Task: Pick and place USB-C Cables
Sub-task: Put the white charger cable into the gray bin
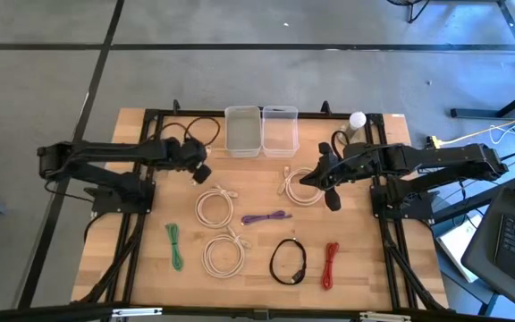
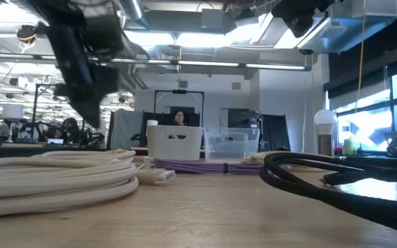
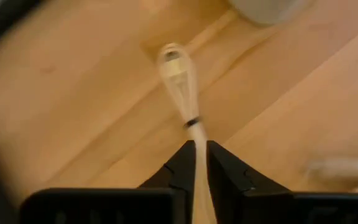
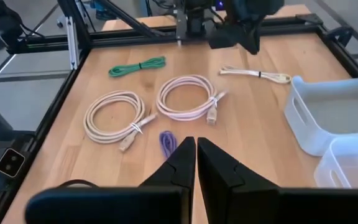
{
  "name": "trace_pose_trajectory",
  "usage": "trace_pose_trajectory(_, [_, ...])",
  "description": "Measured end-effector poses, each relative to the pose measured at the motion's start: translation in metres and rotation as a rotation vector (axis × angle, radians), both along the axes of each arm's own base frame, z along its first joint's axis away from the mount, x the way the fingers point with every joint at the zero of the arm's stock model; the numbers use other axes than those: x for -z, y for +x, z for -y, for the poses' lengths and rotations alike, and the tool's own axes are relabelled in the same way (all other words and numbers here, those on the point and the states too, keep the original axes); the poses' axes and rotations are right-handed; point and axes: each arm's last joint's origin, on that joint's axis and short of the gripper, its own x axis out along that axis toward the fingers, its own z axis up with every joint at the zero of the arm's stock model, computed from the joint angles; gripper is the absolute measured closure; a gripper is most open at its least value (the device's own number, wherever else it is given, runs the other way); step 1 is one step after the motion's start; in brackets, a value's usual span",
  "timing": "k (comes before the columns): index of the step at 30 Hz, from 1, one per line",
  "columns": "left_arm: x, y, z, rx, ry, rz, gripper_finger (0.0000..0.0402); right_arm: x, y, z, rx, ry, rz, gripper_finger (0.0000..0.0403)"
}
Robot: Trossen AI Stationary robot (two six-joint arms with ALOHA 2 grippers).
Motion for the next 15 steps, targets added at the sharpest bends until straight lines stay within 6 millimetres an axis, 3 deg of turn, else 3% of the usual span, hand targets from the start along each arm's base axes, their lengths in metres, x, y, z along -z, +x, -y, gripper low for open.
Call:
trace_pose_trajectory(7, [0.029, 0.003, -0.031, -0.098, -0.147, -0.025, 0.0301, 0.001, -0.001, 0.0, 0.003, 0.005, -0.018, 0.0382])
trace_pose_trajectory(15, [0.057, 0.008, -0.049, -0.133, -0.239, -0.061, 0.0267, 0.001, -0.001, 0.0, 0.003, 0.004, -0.018, 0.0382])
